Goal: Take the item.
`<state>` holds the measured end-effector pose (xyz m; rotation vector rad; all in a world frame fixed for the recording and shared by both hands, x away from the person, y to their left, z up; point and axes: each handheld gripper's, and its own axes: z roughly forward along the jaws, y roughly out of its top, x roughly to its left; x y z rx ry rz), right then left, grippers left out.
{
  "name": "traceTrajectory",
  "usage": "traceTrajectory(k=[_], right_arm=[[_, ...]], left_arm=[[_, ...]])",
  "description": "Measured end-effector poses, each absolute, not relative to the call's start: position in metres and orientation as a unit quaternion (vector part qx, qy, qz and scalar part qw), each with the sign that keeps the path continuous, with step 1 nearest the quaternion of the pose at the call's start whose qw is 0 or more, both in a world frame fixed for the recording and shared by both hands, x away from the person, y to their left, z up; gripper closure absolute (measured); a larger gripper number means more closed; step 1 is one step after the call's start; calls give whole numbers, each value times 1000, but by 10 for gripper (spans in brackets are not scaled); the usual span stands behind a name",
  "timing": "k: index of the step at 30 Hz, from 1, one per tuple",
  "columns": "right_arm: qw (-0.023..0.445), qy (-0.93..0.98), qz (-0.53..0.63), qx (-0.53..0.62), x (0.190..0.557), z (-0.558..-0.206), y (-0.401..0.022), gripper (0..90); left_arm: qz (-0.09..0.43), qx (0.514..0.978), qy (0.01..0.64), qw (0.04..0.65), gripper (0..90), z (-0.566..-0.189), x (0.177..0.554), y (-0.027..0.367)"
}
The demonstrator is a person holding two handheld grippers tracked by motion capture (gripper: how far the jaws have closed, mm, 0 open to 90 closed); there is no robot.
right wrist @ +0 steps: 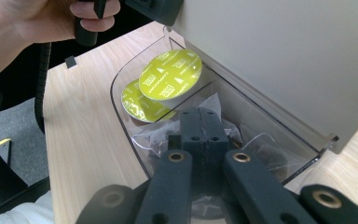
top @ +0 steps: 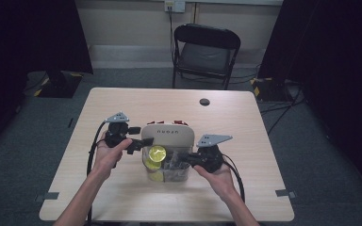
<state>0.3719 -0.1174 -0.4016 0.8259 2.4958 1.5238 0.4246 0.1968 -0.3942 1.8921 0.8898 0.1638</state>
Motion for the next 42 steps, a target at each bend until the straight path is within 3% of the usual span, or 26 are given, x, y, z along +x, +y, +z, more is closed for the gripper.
traceTrajectory(k=[42], right_arm=[[71, 795, 539, 268, 366, -376, -129, 900]], left_arm=[[66, 782, 370, 498, 160, -395, 425, 197]])
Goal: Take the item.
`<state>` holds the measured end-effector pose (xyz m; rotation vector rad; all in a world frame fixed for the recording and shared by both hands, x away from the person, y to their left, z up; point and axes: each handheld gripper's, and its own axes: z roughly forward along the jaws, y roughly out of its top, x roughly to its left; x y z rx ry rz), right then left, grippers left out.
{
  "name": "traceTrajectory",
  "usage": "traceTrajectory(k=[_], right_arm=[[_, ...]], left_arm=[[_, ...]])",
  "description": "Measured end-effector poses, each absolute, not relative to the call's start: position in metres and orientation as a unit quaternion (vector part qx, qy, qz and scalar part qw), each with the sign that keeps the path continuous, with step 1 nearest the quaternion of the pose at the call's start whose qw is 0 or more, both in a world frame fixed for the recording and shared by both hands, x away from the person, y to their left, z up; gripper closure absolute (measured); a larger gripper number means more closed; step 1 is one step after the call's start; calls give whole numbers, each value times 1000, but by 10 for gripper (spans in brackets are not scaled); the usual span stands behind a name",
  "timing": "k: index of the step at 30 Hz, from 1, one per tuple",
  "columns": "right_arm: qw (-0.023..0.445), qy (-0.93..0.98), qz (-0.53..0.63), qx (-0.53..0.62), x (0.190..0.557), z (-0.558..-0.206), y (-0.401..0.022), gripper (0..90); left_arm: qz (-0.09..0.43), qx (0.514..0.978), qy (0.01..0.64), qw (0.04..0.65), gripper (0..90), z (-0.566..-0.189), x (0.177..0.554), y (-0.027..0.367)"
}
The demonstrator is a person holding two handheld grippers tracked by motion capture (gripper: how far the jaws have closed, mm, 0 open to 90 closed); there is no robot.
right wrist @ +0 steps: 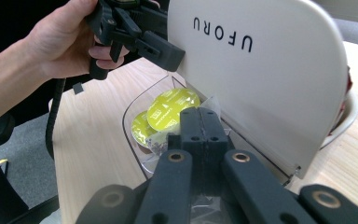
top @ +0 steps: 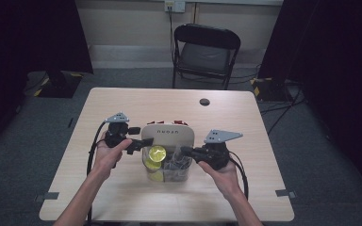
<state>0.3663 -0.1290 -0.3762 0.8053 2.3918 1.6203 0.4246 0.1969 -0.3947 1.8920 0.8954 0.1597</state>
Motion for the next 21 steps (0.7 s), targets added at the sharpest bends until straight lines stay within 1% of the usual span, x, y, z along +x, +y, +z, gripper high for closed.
traceTrajectory(k=[21], right_arm=[[81, 784, 552, 274, 364, -367, -141, 900]], left_arm=[[65, 783, 369, 497, 160, -395, 425, 197]])
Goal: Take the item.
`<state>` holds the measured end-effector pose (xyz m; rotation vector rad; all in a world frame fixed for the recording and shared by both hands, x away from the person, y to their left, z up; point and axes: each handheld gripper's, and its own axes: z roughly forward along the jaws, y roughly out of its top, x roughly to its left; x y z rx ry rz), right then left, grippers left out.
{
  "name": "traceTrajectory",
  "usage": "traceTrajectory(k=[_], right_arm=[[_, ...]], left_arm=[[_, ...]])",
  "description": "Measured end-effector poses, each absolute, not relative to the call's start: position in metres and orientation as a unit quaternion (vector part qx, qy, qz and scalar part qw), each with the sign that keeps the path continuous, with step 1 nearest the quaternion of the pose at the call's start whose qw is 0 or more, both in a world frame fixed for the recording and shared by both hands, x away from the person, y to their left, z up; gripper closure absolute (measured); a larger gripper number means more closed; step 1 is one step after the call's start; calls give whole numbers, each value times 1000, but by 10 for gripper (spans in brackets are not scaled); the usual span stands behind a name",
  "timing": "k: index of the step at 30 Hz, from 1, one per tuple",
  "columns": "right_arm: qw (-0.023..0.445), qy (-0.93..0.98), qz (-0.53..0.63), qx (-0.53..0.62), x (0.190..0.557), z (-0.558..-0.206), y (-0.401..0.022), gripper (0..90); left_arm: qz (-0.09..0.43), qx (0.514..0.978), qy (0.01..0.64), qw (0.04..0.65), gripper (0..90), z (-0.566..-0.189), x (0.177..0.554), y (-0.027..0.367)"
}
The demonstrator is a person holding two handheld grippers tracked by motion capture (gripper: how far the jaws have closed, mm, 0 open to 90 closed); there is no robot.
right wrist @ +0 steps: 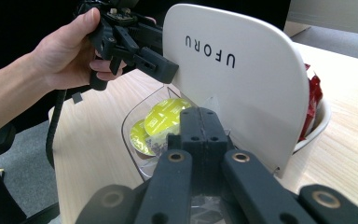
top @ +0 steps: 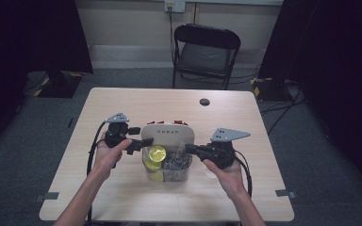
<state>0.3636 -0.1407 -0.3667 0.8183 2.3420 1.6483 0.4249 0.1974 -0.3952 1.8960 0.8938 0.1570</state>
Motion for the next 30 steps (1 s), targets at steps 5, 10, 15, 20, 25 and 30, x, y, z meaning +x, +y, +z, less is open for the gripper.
traceTrajectory(k=[5, 10, 15, 20, 25, 30], right_arm=[[84, 782, 554, 274, 363, -365, -143, 900], [86, 778, 557, 276, 363, -363, -147, 900], [89, 776, 558, 279, 362, -361, -150, 900], [91, 775, 559, 281, 362, -360, -153, 900], [95, 771, 563, 283, 361, -357, -158, 900], [100, 768, 564, 286, 360, -354, -163, 900]], left_arm=[[65, 783, 369, 496, 159, -395, 425, 197], [65, 783, 369, 496, 159, -395, 425, 198], [65, 783, 369, 496, 159, -395, 425, 198], [63, 783, 369, 497, 159, -396, 425, 198], [64, 784, 370, 495, 158, -395, 425, 198], [63, 783, 369, 496, 158, -396, 425, 198]])
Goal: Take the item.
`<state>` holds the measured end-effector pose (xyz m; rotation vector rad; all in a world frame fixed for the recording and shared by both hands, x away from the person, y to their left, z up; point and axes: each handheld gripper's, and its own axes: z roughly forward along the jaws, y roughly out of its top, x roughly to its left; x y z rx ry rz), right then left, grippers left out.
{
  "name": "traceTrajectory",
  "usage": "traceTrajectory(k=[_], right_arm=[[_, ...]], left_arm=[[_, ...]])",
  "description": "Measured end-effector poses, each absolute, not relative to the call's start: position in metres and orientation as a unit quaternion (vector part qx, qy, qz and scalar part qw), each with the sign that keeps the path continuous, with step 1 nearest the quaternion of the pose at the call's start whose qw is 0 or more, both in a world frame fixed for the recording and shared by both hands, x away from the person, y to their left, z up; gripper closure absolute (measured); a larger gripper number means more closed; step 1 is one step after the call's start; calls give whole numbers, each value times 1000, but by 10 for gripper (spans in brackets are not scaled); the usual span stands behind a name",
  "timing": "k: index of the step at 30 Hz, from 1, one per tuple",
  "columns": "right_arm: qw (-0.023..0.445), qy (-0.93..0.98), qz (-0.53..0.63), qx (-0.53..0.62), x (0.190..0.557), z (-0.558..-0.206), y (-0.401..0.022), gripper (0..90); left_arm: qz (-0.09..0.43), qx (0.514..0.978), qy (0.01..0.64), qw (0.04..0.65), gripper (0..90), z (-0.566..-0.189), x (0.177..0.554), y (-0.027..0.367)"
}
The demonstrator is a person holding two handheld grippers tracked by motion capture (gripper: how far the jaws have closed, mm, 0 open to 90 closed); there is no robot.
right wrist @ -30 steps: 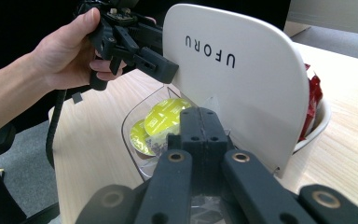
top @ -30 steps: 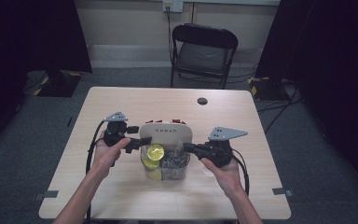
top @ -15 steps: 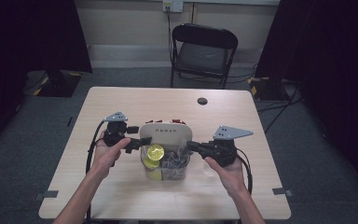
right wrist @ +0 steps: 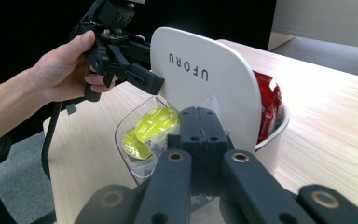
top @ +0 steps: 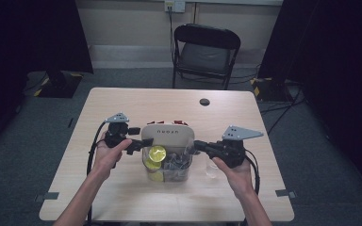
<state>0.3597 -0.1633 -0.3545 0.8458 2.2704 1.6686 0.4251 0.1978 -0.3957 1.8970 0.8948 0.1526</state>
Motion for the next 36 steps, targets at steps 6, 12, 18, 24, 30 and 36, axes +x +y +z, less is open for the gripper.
traceTrajectory(k=[6, 12, 18, 24, 30, 36], right_arm=[[103, 764, 568, 289, 359, -353, -168, 900], [111, 759, 569, 296, 357, -350, -177, 900], [119, 756, 568, 304, 354, -349, -188, 900], [123, 755, 563, 311, 353, -351, -196, 900], [127, 757, 554, 322, 351, -355, -206, 900], [127, 756, 547, 335, 350, -363, -215, 900]], left_arm=[[63, 783, 370, 496, 158, -396, 425, 198], [62, 782, 371, 497, 157, -396, 425, 198], [62, 783, 371, 495, 158, -396, 425, 198], [62, 783, 372, 495, 157, -396, 425, 198], [61, 782, 372, 496, 157, -396, 425, 198], [62, 783, 372, 495, 157, -396, 425, 198]])
